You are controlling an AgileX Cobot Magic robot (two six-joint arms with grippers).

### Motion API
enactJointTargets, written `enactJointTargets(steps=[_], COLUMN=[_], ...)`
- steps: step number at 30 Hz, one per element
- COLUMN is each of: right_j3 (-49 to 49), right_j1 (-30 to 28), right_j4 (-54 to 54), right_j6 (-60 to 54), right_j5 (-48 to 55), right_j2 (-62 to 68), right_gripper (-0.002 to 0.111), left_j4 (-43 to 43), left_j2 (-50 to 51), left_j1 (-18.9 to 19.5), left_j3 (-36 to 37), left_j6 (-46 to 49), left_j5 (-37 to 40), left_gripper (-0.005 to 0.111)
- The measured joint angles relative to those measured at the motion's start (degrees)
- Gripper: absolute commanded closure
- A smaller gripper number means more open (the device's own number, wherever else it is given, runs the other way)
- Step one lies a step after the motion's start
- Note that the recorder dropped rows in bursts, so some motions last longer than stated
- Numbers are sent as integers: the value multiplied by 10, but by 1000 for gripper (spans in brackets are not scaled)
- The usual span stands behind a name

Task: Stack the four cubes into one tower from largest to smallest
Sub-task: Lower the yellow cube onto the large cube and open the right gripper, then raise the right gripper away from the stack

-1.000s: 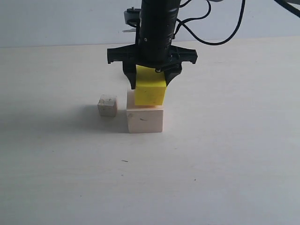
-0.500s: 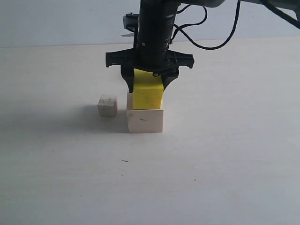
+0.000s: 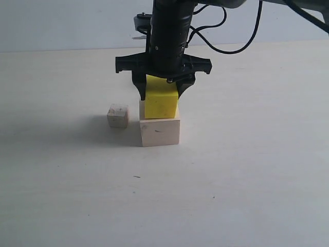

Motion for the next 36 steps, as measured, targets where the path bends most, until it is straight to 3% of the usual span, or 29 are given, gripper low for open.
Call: enactJointTargets(steps=[7,11,27,33,36], right_j3=[0,0,0,0,0], right_j1=[0,0,0,0,0], right_j4=[0,0,10,-39,-77], right_j6=[-3,-4,-15,-15,-15], right_j5=[0,0,-4,5,9], right_j2=[0,0,-38,-93,-121], right_gripper=[51,37,35,35,41], left_j4=[0,0,0,0,0], left_j2=[0,0,0,0,0], left_j1=[0,0,0,0,0], left_j3=[0,0,0,0,0], left_j6=[0,0,0,0,0], left_j5=[0,0,0,0,0], left_gripper=[107,107,107,107,107])
